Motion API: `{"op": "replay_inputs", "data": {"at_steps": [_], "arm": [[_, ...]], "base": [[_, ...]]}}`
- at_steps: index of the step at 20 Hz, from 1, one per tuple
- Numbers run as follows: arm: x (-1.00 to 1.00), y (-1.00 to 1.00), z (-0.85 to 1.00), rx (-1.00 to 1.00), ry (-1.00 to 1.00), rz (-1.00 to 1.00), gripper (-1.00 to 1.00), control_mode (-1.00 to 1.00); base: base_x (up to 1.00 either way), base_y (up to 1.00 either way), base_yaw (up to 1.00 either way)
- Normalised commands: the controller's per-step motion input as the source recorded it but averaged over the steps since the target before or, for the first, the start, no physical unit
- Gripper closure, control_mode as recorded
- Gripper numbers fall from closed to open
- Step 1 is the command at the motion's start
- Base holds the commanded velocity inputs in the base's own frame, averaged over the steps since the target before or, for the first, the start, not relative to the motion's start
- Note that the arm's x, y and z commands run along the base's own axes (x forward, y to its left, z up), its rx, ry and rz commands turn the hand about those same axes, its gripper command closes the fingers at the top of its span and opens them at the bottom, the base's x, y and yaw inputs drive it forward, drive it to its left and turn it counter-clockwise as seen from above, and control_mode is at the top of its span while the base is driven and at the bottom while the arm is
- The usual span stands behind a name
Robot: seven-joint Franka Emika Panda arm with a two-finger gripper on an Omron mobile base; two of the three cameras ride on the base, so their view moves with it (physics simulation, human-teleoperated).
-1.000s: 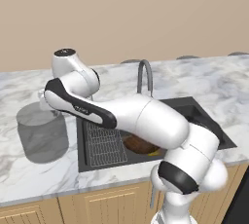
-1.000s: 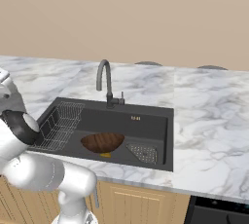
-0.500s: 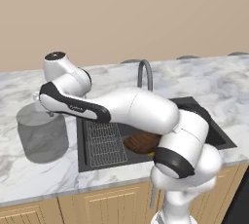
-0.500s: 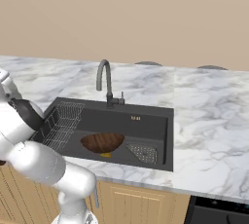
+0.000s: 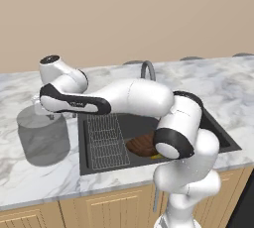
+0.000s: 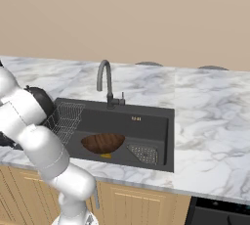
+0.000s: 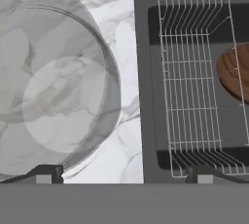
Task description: Pick the jar and bowl and place them in the sink. Then turn on the water.
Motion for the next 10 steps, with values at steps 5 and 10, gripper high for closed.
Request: {"op": "replay_inputs", "data": {"at_steps": [5,10], "arm": [[0.36,0.0,-0.14,-0.04,0.08,0.0,-1.0,-1.0],[0.14,0.0,-0.28,0.0,0.01,0.0,-1.0,-1.0]], "base": [[0.0,0.0,0.0],[0.0,0.0,0.0]]}}
